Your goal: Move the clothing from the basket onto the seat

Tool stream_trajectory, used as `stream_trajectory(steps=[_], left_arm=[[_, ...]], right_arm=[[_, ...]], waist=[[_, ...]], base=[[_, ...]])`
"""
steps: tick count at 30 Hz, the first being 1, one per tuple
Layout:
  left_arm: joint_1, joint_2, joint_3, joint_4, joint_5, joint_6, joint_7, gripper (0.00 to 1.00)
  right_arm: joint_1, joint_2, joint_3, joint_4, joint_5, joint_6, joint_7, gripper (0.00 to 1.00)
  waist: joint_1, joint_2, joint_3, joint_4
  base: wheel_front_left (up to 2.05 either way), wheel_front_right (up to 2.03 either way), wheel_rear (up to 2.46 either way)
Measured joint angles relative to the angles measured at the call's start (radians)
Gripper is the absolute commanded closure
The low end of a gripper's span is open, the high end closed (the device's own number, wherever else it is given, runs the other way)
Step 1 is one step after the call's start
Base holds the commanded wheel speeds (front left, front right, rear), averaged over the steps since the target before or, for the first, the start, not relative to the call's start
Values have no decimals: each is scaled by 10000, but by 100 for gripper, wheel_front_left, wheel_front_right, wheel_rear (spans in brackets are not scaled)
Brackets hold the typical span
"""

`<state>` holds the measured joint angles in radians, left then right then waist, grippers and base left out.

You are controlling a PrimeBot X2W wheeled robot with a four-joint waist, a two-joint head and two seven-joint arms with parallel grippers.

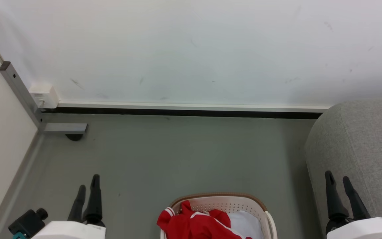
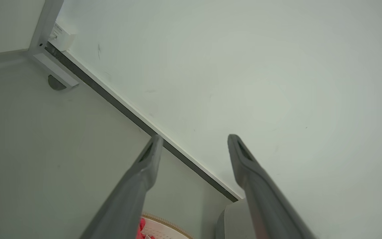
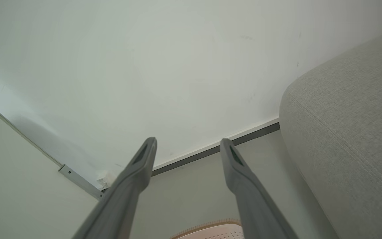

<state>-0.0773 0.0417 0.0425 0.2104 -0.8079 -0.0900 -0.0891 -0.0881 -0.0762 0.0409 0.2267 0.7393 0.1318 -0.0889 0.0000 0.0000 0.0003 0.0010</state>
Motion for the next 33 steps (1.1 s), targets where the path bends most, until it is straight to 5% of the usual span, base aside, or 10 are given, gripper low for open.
stream_trajectory(steps=[33], left_arm=[[236, 27, 194, -163, 4238, -61, -882, 0]], right_arm=[[15, -35, 38, 485, -3551, 0, -884, 0]], waist=[[0, 0, -37, -20]], base=[[0, 0, 0]])
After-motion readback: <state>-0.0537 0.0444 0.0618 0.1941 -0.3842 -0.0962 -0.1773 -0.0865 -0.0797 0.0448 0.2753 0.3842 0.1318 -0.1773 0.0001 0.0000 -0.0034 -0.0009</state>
